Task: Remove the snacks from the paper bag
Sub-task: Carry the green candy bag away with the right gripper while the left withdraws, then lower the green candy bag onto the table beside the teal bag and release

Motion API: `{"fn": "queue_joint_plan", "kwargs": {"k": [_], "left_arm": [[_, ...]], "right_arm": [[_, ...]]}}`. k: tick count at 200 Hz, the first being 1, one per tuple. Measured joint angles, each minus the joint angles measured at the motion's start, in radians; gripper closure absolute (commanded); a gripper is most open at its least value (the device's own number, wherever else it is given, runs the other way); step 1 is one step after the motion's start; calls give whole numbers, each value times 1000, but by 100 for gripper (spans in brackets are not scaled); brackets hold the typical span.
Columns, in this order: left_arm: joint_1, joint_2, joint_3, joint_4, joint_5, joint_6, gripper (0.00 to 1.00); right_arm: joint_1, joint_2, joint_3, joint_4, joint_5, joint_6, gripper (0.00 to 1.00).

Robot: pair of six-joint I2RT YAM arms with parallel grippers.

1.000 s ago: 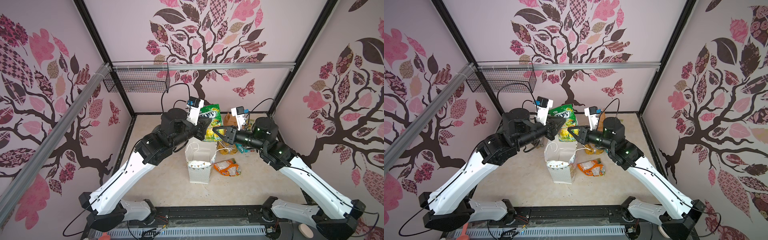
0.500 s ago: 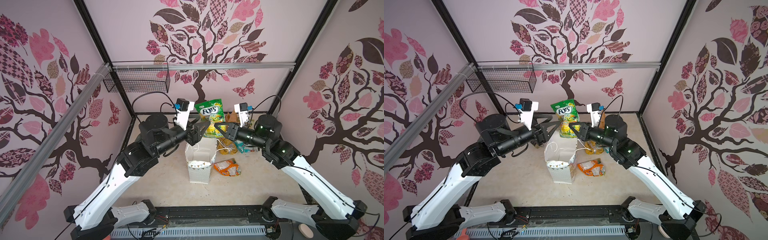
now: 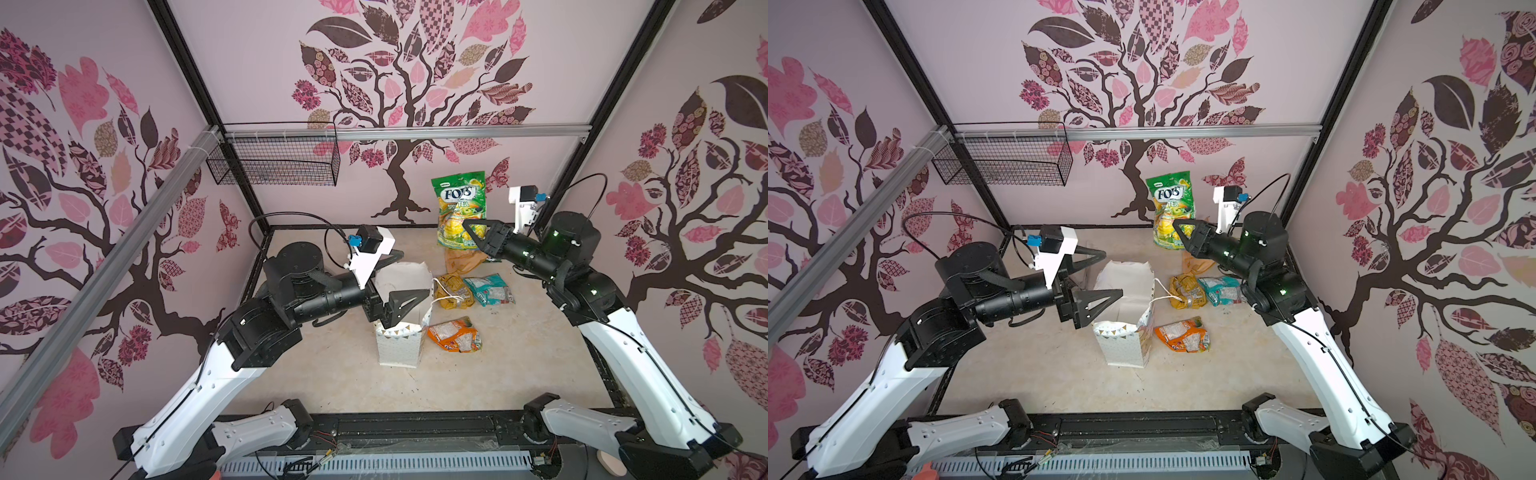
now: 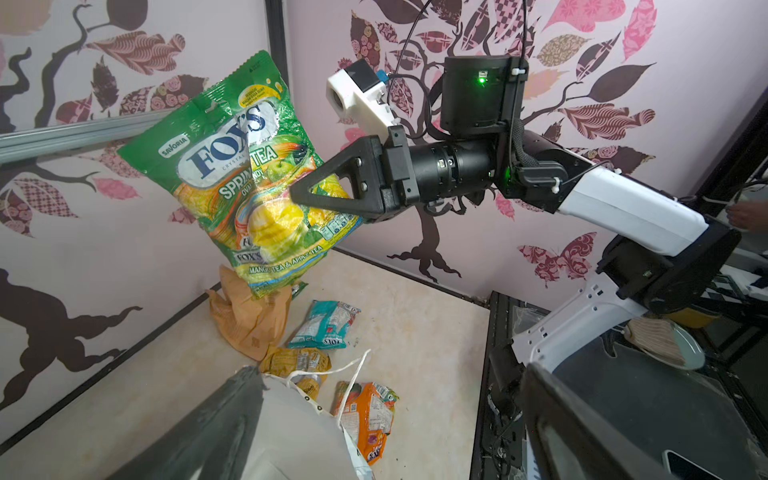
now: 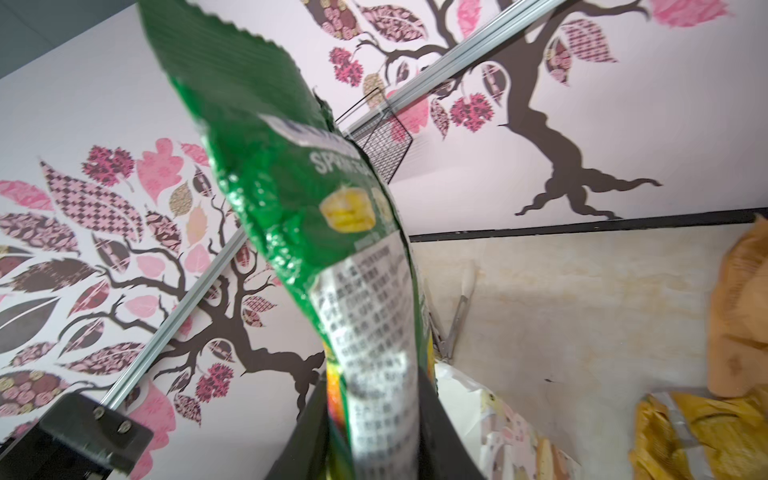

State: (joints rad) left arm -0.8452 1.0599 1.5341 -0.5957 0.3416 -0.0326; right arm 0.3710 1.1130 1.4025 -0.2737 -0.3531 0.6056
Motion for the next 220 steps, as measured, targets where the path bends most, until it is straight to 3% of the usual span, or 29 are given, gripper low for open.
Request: {"fn": "queue_joint_plan", "kwargs": {"k": [39,114,162,195,220], "left_arm": [[0,11,-12,-67,20,23,1],[-5,12,-24,-124,18,66,1],[-7,23,-28,-140,11,85,1],[-9,31,-28,-140,10,87,1],[-13,37,-29,-140,10,87,1]], "right_arm": [[-54,-47,-76,-44,32,-20,95],[-90,-215,-373,-65,294,-25,98],[-122,-333,-601,-53,408,45,100],[-187,-403,-747,-31,424,141,100],[-298,-434,-874,20,353,246,98]]}}
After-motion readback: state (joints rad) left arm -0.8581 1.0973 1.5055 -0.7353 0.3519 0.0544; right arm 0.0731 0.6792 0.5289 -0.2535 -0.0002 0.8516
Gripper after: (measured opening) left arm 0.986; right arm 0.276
